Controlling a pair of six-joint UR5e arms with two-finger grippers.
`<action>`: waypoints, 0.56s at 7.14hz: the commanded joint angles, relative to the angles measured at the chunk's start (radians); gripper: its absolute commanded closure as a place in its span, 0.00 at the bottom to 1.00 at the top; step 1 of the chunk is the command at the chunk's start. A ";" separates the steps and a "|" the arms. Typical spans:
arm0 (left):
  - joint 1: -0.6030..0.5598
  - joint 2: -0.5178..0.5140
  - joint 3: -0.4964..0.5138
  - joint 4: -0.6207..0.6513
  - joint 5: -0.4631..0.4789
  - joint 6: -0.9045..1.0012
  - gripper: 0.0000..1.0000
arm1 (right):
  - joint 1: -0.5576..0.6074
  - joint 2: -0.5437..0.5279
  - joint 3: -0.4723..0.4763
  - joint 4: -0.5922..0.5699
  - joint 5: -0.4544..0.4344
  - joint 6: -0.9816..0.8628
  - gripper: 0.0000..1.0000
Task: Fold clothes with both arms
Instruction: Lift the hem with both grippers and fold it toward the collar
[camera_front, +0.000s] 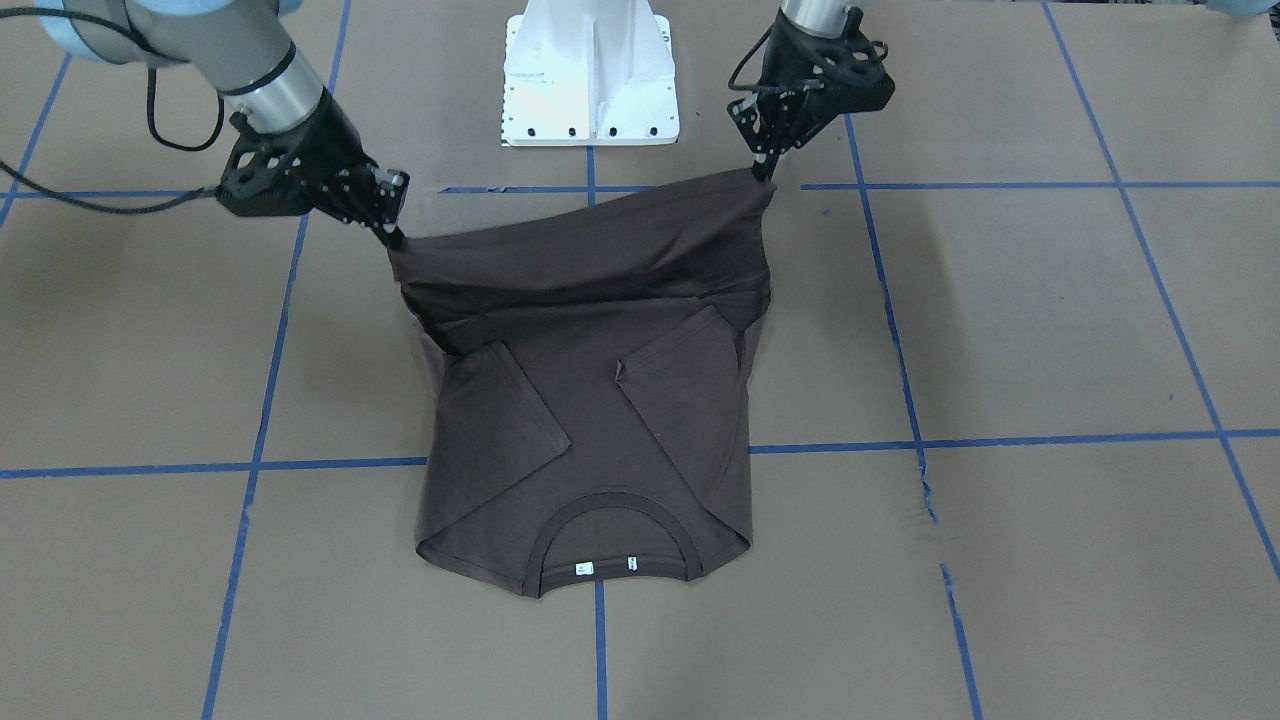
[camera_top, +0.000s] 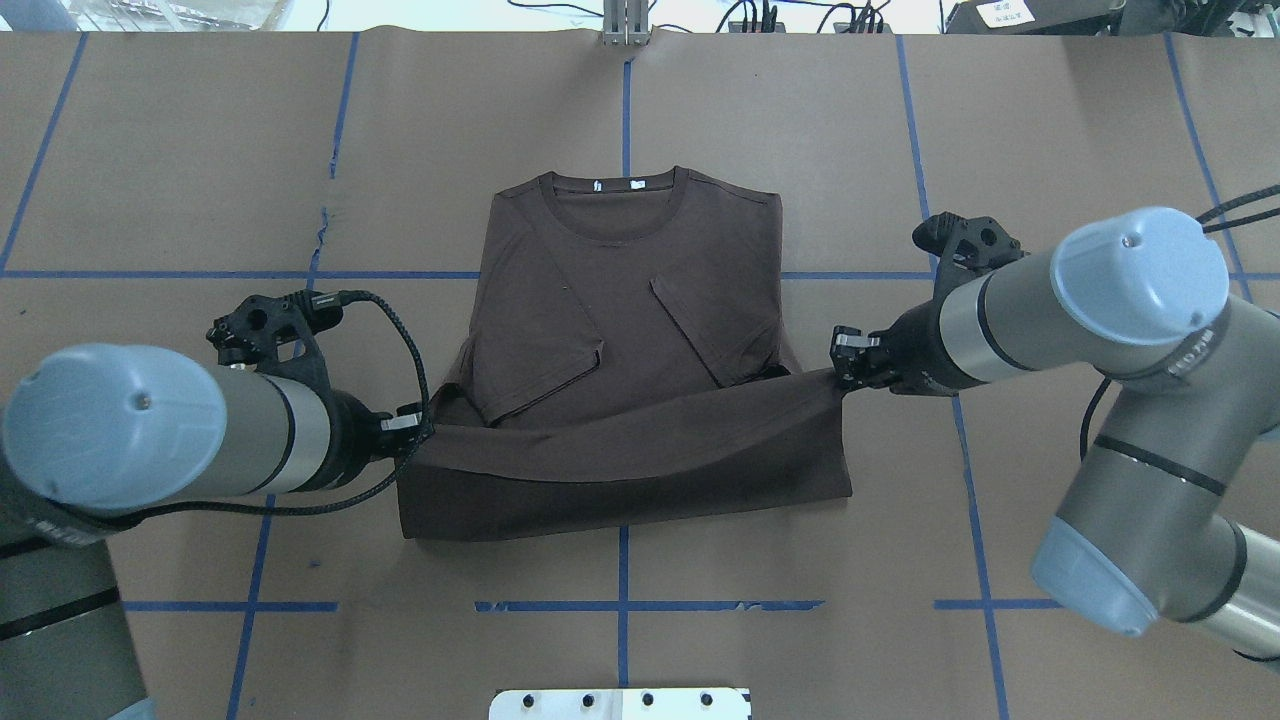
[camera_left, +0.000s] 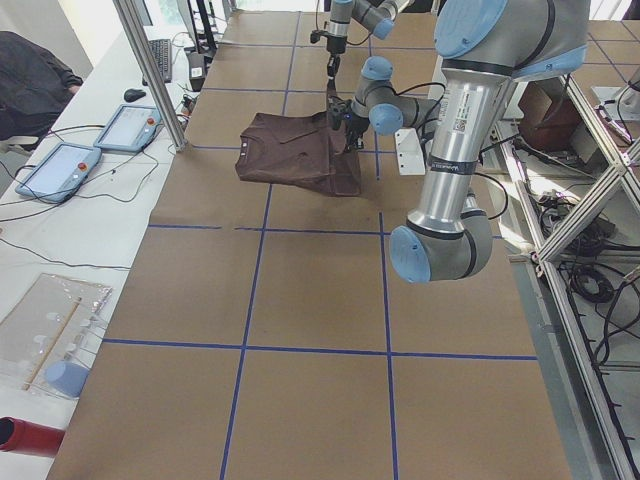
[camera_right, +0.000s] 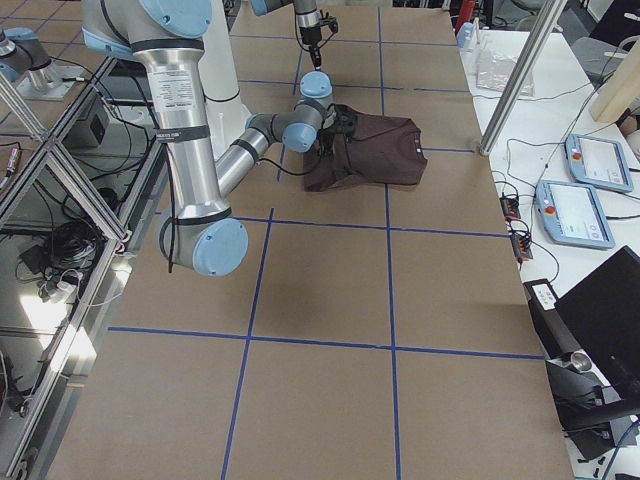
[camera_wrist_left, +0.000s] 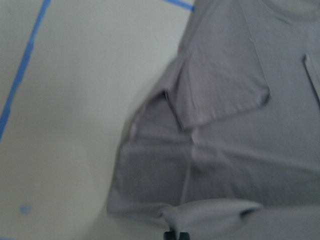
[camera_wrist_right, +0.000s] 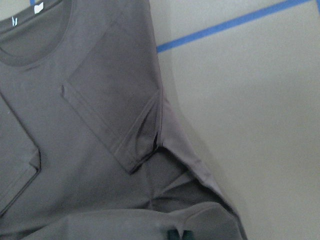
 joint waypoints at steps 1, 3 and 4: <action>-0.082 -0.058 0.144 -0.037 0.001 0.066 1.00 | 0.085 0.079 -0.151 0.001 0.008 -0.055 1.00; -0.205 -0.128 0.280 -0.073 0.000 0.192 1.00 | 0.125 0.139 -0.260 0.002 0.008 -0.064 1.00; -0.239 -0.171 0.380 -0.111 0.000 0.226 1.00 | 0.145 0.200 -0.333 0.003 0.008 -0.064 1.00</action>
